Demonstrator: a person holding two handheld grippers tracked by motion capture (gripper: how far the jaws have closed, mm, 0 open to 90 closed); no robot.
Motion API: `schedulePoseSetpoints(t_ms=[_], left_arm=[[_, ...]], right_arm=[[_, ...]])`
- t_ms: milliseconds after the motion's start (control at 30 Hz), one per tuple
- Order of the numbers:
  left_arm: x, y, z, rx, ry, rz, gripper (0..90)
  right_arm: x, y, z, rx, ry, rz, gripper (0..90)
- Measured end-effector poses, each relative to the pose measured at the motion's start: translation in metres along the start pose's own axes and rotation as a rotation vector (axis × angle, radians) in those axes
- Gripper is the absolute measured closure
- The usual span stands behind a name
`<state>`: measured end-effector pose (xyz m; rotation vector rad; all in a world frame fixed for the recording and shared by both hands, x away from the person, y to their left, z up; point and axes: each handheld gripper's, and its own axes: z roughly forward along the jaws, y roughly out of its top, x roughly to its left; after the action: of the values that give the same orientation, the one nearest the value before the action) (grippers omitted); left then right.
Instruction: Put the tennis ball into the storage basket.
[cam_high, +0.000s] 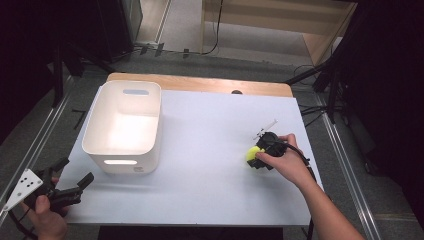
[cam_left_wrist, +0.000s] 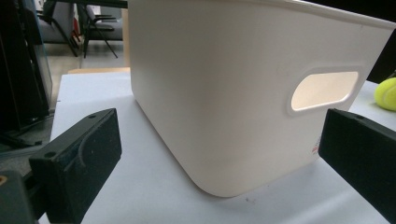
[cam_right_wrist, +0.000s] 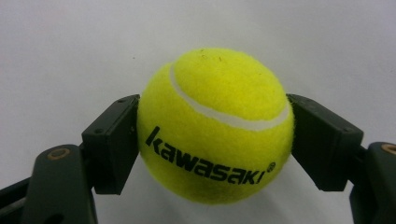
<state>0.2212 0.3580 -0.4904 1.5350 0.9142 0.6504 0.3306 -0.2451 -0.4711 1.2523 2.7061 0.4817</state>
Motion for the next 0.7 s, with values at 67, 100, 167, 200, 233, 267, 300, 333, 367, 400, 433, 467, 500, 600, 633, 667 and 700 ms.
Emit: schedulePoseSetpoints(t_ms=[67, 100, 167, 200, 233, 267, 300, 333, 367, 400, 433, 467, 500, 600, 633, 667, 700], left_arm=[[0.0, 0.0, 0.0, 0.0, 0.0, 0.0, 0.0], [0.0, 0.0, 0.0, 0.001, 0.001, -0.001, 0.0], [0.0, 0.0, 0.0, 0.0, 0.001, -0.002, 0.0], [0.0, 0.0, 0.0, 0.0, 0.0, -0.001, 0.0], [0.0, 0.0, 0.0, 0.0, 0.0, -0.001, 0.0], [0.0, 0.0, 0.0, 0.0, 0.0, -0.001, 0.0], [0.0, 0.0, 0.0, 0.0, 0.0, -0.001, 0.0], [0.0, 0.0, 0.0, 0.0, 0.0, -0.001, 0.0], [0.0, 0.0, 0.0, 0.0, 0.0, -0.002, 0.0], [0.0, 0.0, 0.0, 0.001, -0.001, 0.001, 0.0], [0.0, 0.0, 0.0, 0.0, -0.001, 0.001, 0.0], [0.0, 0.0, 0.0, 0.001, -0.001, 0.001, 0.0], [0.0, 0.0, 0.0, -0.001, -0.001, -0.001, 0.0], [0.0, 0.0, 0.0, 0.0, 0.001, 0.0, 0.0], [0.0, 0.0, 0.0, 0.0, 0.002, 0.0, 0.0], [0.0, 0.0, 0.0, 0.0, 0.001, 0.002, 0.0], [0.0, 0.0, 0.0, 0.001, 0.001, 0.001, 0.0]], right_arm=[[0.0, 0.001, 0.001, 0.005, -0.003, 0.0, 21.5], [0.001, 0.001, 0.001, 0.008, 0.0, 0.002, 22.2], [0.001, 0.002, 0.001, 0.004, 0.001, -0.001, 22.7], [0.001, 0.002, 0.001, 0.004, 0.0, -0.003, 22.9], [0.001, 0.002, 0.001, 0.004, 0.0, 0.001, 23.0], [0.001, 0.002, 0.0, 0.007, 0.002, 0.003, 23.1], [0.0, 0.002, 0.0, 0.009, 0.003, -0.003, 23.2], [0.0, 0.002, -0.001, 0.01, 0.002, -0.005, 23.2], [0.0, 0.001, -0.001, 0.01, -0.008, -0.003, 23.2], [-0.001, 0.001, -0.002, 0.003, -0.01, -0.004, 23.3], [-0.001, 0.001, -0.003, 0.001, -0.009, 0.0, 23.3], [-0.002, 0.0, -0.004, -0.002, -0.008, 0.002, 23.3], [-0.002, 0.0, -0.006, -0.005, -0.007, 0.006, 23.2], [-0.003, 0.001, -0.01, -0.011, -0.004, -0.001, 23.3], [-0.004, 0.001, -0.011, -0.012, -0.001, -0.004, 23.3], [-0.003, 0.002, -0.012, -0.012, -0.006, 0.002, 23.3], [-0.003, 0.002, -0.012, -0.013, -0.006, -0.006, 23.3]])
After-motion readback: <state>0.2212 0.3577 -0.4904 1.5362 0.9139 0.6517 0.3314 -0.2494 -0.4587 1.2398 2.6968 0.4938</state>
